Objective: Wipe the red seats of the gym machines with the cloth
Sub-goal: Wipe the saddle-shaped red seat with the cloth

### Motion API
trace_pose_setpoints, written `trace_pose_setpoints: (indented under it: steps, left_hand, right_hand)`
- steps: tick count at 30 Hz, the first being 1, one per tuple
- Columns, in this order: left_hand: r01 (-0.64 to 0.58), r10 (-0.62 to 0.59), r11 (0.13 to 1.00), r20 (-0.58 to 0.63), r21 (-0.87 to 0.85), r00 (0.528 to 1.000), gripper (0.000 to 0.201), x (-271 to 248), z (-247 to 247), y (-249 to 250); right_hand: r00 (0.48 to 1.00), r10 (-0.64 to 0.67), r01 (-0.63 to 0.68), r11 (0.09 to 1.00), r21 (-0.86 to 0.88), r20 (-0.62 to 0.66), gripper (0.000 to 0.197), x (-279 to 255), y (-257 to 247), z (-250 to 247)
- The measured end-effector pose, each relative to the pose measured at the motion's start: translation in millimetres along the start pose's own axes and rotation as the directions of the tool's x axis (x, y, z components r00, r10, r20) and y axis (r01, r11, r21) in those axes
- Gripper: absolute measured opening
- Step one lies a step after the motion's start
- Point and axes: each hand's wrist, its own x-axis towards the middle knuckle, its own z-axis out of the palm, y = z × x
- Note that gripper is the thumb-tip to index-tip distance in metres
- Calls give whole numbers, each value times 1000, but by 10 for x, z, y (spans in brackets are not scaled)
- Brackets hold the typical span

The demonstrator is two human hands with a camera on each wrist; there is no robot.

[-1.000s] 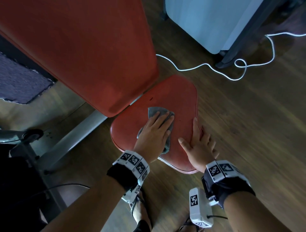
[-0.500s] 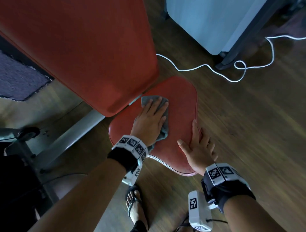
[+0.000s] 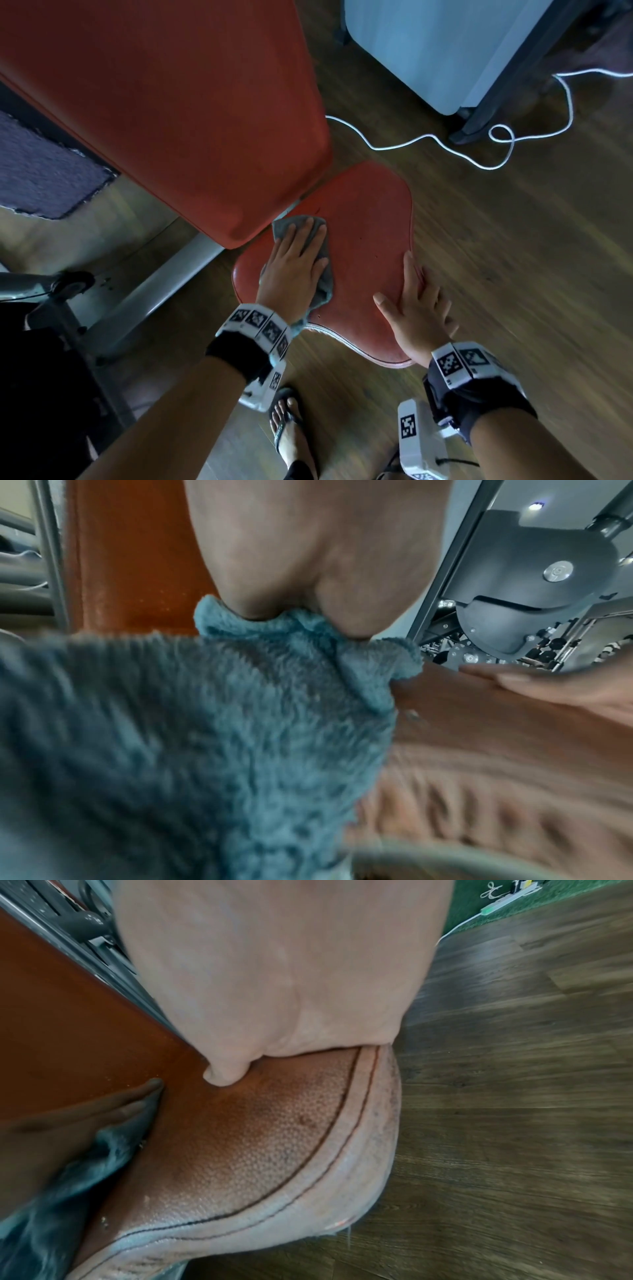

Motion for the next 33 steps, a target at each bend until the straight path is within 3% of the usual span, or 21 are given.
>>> trace_pose_setpoints:
  steps: [5,9,14,23,26,33]
  left_hand:
    - [10,-9,1000,-34,30,999,58,549,-110,127]
    - [-62,55,997,-144,-48,988,55,295,-111,190]
    - [-20,16,998,-60,-63,998,60,-154,37,106]
    - [1,-3,1000,-49,-30,999,57,227,-4,98]
    - [-17,16,1000,-69,-26,998,61,36,3,136]
    - [45,-46,997,12,59,999,66,-382,52,94]
  right_hand:
    - [1000,-2,2,1000,-10,2,80,1,9,-3]
    - [1000,-1,1,1000,-7,-2,80,4,7,4]
    - [1000,8,-8,1000,-7,-11,80,1,-4,4]
    - [1000,2,-2,1000,-20,-7,79,0,3,0]
    - [1000,1,-1,1000,-18,-17,80,-3,0,10]
    - [999,-11,11,1000,-23,-30,80,1,6,28]
